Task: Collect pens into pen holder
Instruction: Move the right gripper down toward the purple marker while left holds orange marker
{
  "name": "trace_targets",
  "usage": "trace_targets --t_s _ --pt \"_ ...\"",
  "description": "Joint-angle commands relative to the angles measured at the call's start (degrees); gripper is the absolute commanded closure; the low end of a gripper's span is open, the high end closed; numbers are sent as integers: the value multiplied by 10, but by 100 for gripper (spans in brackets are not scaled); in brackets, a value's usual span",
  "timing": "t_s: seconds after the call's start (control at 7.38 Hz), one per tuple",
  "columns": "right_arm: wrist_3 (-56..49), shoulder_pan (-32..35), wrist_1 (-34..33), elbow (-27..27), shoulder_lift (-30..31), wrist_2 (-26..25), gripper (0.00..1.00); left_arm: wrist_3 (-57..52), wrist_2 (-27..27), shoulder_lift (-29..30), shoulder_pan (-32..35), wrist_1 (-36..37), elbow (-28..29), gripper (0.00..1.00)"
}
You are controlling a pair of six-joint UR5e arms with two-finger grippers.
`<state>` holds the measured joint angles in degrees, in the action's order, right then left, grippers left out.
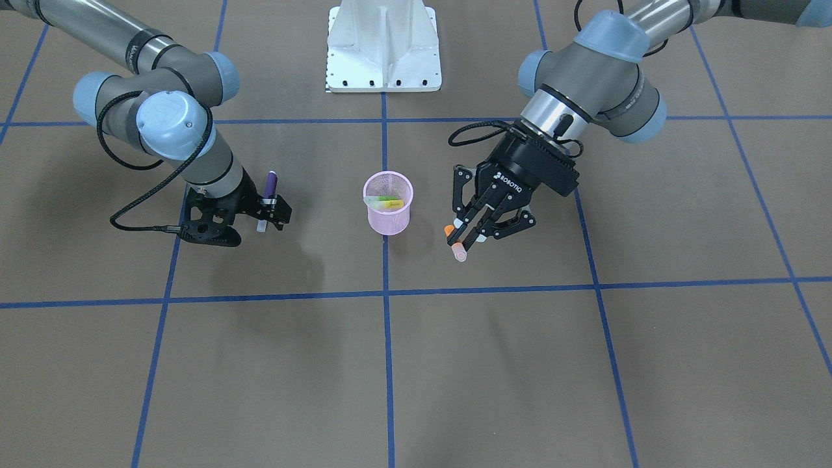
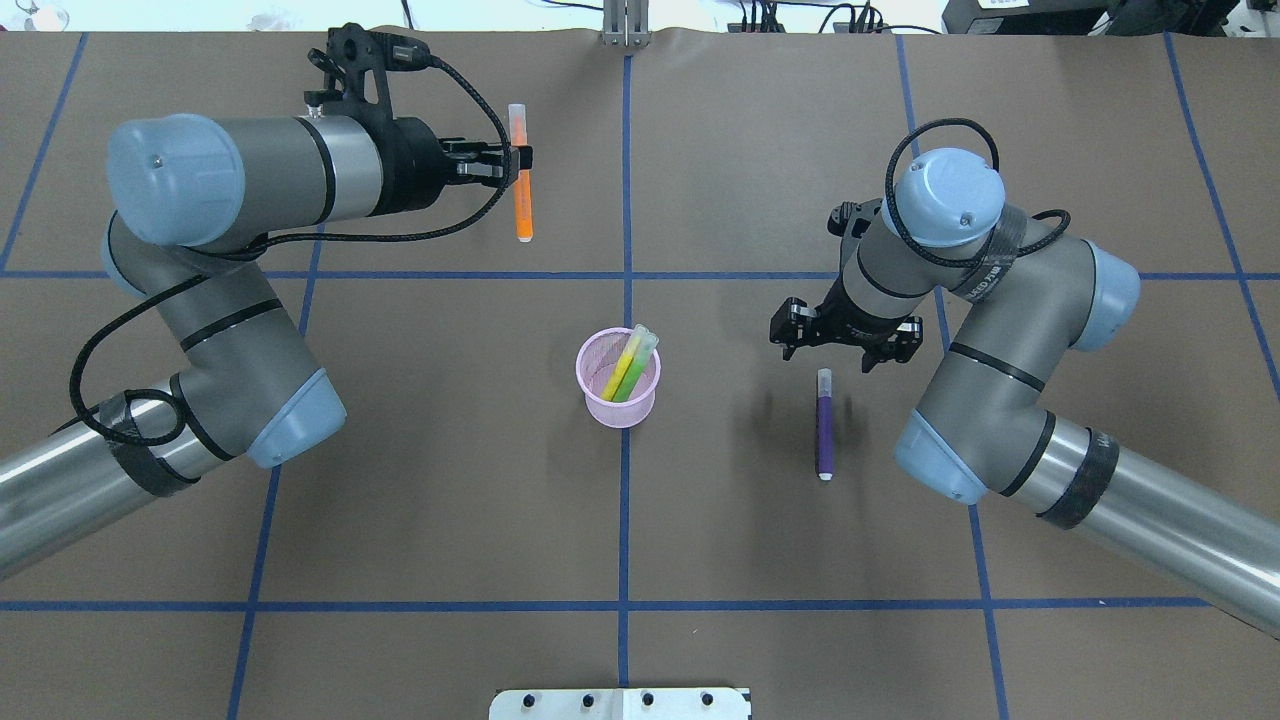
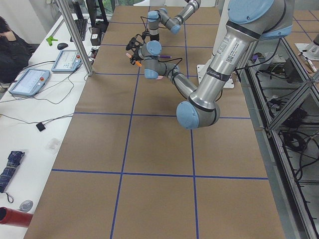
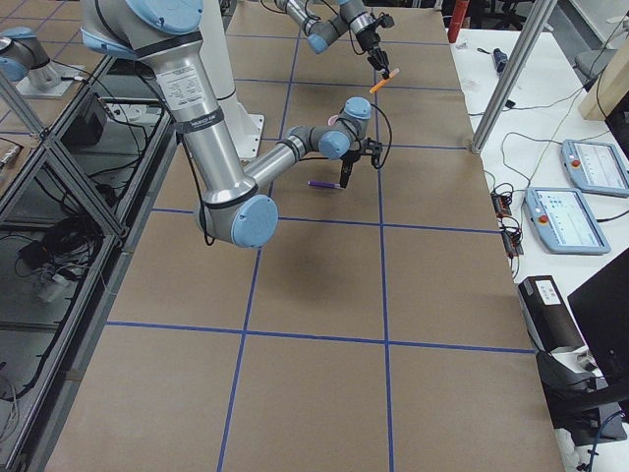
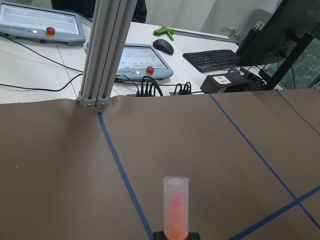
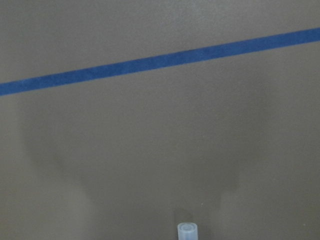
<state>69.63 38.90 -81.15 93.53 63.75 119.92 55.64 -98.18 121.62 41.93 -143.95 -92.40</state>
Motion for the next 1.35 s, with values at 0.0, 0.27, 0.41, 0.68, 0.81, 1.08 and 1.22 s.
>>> trace_targets --t_s 0.0,0.27,0.41,0.68,0.81,1.08,1.22 --pt "1 -22 -1 1 8 -3 6 0 0 -5 0 0 1 100" --pt "2 -24 -1 6 18 0 13 0 0 -7 -1 0 3 100" --pt "2 -24 -1 6 20 1 15 0 0 -6 -1 1 6 100" --pt "5 -25 -2 6 20 2 30 0 0 -6 -1 0 9 100" --pt "6 -25 -2 6 19 2 31 0 0 -6 -1 0 9 100" --pt "6 -29 -2 4 19 1 36 0 0 -6 -1 0 10 100" --pt "6 -33 -2 3 19 -2 36 0 0 -6 -1 0 10 100"
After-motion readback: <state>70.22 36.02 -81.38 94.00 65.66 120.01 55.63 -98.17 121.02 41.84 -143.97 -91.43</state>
